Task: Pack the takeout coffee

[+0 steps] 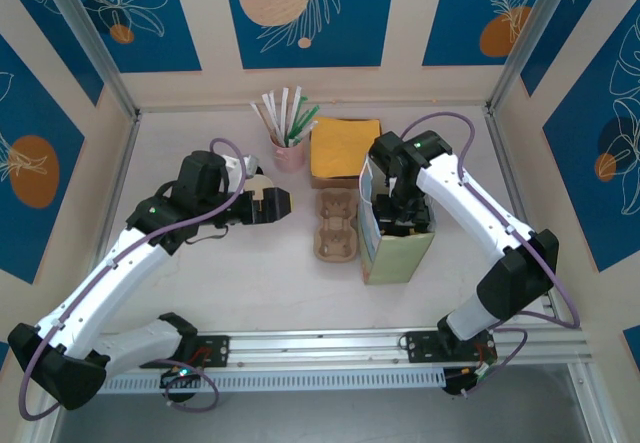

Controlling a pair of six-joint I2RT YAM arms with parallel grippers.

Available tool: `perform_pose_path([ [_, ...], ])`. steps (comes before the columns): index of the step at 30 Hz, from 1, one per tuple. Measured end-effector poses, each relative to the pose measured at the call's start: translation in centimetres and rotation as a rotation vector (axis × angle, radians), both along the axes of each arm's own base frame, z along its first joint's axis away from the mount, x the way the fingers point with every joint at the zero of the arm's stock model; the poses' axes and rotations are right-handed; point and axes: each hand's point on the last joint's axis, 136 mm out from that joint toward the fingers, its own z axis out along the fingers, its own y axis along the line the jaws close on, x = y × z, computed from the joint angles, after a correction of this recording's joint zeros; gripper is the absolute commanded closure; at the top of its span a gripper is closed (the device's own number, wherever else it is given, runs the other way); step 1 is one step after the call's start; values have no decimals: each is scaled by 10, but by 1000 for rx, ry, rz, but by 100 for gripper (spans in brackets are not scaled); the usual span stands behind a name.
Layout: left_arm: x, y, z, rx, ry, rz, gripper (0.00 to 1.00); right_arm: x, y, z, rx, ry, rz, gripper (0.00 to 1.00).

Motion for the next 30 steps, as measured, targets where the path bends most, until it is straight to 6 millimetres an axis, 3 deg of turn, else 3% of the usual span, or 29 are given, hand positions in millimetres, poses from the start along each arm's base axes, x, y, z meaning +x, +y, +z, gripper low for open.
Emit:
perform_pose_path([
  [30,-6,-12,0,-69,26,-48,0,-7,-3,-5,-8,21,-4,43],
])
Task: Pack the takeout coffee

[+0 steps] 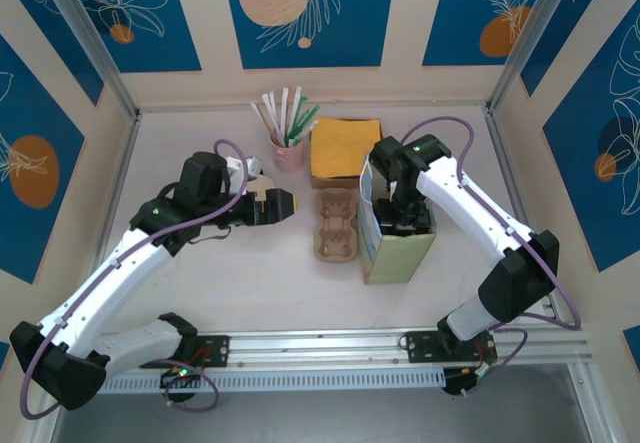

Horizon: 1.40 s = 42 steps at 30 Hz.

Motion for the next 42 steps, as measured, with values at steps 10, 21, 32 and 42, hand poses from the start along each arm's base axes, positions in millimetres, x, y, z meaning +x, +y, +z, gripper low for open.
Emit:
perform_pose_path([
  [10,-1,-1,0,-8,6,-6,0,-3,1,0,7,4,5,43],
  [21,-1,-1,0,-10,6,-5,0,-5,1,-2,11,11,4,43],
  [32,-1,-1,0,-10,6,-5,0,-5,1,-2,11,11,4,43],
  [42,-1,-1,0,-10,5,-5,0,-5,2,-2,15,12,4,43],
])
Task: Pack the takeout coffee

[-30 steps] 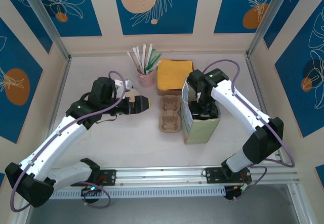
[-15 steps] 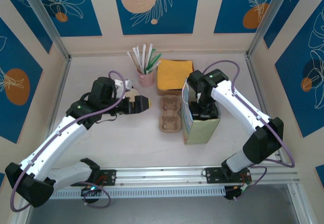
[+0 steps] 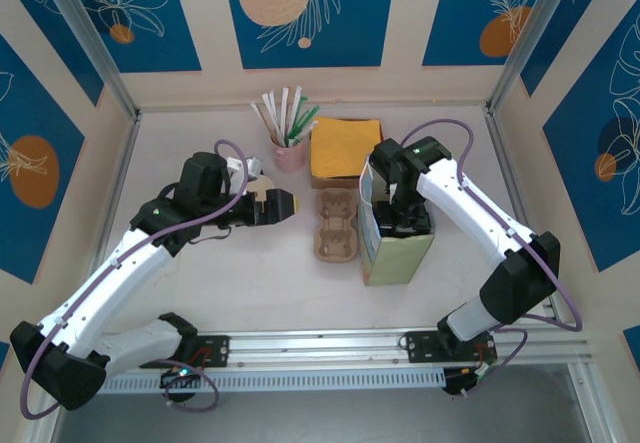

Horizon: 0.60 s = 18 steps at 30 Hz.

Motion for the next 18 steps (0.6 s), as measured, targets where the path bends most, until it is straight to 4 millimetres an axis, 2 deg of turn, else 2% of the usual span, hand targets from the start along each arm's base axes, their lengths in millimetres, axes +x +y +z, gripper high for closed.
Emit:
perform_pose_path([
  [18,0,0,0,0,0,-1,0,5,3,-1,13,-15,-1,43],
])
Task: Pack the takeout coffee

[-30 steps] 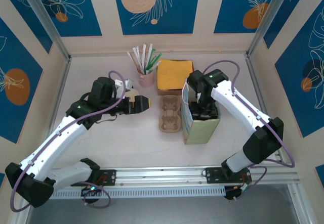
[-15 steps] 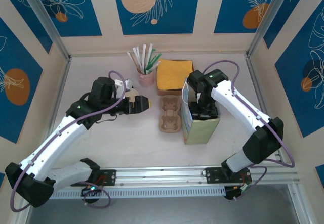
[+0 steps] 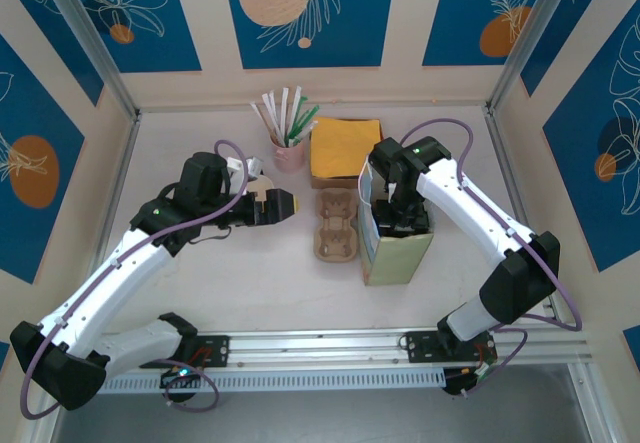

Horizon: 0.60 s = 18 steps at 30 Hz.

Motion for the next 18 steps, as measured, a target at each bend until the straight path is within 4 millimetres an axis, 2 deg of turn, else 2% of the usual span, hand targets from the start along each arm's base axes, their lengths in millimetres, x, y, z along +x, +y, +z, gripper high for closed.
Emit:
perform_pose_path([
  [18,0,0,0,0,0,0,0,2,-2,-3,-6,12,-7,43],
])
